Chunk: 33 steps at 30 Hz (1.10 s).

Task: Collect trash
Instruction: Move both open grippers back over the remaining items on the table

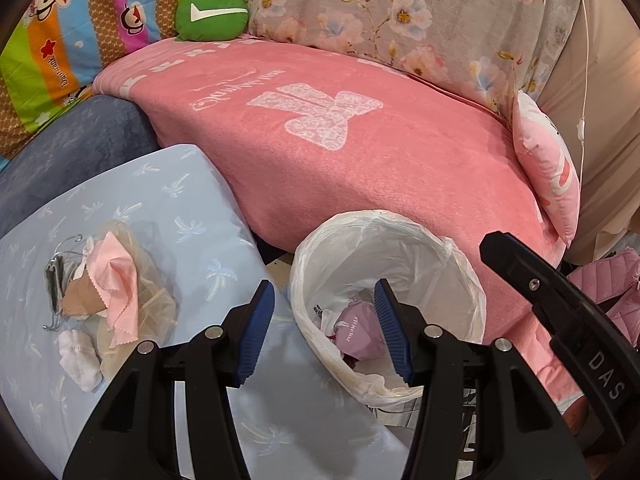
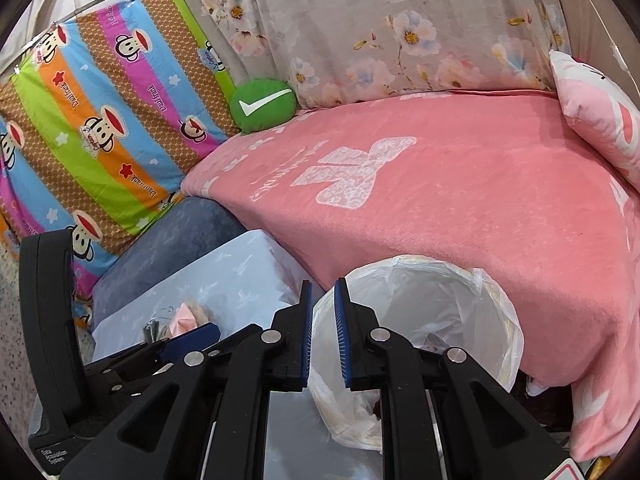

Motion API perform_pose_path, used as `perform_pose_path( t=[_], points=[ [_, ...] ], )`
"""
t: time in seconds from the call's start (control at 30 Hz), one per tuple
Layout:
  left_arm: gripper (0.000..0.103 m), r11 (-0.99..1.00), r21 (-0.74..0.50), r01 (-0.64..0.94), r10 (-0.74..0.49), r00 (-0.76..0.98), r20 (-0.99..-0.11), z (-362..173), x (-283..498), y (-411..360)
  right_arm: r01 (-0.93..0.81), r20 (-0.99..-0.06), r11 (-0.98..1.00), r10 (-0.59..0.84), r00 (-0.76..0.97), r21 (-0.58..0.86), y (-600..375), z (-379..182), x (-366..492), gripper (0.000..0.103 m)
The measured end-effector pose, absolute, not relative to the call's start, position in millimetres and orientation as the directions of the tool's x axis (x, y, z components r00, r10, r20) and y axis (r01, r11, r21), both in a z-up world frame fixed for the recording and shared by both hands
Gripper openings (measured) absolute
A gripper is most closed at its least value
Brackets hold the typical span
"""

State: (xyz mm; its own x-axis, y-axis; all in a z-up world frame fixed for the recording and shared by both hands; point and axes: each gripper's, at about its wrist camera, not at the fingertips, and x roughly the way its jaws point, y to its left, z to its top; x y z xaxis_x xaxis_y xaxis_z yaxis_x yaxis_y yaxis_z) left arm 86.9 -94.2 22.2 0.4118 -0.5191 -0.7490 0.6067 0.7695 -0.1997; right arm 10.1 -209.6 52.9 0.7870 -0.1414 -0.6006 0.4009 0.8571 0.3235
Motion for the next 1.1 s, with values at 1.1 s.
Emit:
perform_pose_path(
  t=[1.1],
  points=[
    [0.069,0.936,-0.25,0.248,-0.342,0.473,-0.812,-35.5,143.5,75.8,0.195,-0.718,0.947,0.051,0.694,0.256,-61.1,2.3,87.2,0.029]
  ],
)
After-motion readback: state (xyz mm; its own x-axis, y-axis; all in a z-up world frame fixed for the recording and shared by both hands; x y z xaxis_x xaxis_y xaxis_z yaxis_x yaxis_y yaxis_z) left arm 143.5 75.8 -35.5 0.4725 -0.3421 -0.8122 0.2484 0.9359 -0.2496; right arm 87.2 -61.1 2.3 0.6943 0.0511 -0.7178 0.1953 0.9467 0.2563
